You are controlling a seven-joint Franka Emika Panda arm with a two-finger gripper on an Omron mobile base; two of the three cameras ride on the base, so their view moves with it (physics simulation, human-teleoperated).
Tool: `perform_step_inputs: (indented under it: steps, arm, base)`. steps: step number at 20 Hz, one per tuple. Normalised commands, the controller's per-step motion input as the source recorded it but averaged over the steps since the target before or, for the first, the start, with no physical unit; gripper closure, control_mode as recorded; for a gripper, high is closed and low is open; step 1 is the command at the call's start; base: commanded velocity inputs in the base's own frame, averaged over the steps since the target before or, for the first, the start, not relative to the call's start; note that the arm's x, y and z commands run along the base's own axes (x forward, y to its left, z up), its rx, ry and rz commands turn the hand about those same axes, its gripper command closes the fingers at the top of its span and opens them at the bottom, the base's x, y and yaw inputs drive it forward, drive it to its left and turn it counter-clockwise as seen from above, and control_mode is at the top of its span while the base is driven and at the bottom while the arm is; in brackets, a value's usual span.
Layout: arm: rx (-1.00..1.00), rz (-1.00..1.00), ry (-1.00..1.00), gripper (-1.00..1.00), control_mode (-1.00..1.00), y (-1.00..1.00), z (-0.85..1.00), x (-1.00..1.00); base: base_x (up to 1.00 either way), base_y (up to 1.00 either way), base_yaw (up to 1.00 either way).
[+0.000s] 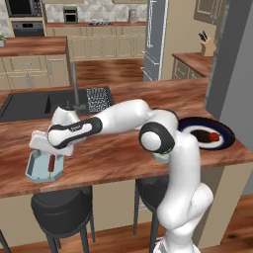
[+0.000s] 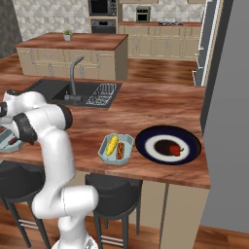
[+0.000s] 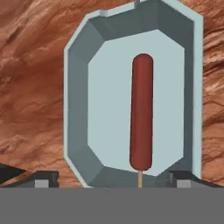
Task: Place one cooked food and one vegetable from the large plate to each tupperware container.
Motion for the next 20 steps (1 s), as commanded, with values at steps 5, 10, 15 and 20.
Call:
perform_step_inputs:
  steps: [5, 10, 15, 20]
  arm:
    - [0.0, 0.0, -0.01, -1.0, -1.0, -0.79, 0.34, -0.45]
    - [-0.03, 0.0, -0.01, -1.0, -1.0, -1.0, 0.16, -0.38]
    - [-0.08, 0.01, 0.0, -1.0, -1.0, -1.0, 0.31, -0.12]
    - [-0.15, 0.0, 0.0, -1.0, -1.0, -0.99, 0.49, -0.07]
  base:
    - [0.0, 0.0, 0.0]
    - [0.0, 0.0, 0.0]
    - [0.0, 0.0, 0.0]
    - [0.0, 0.0, 0.0]
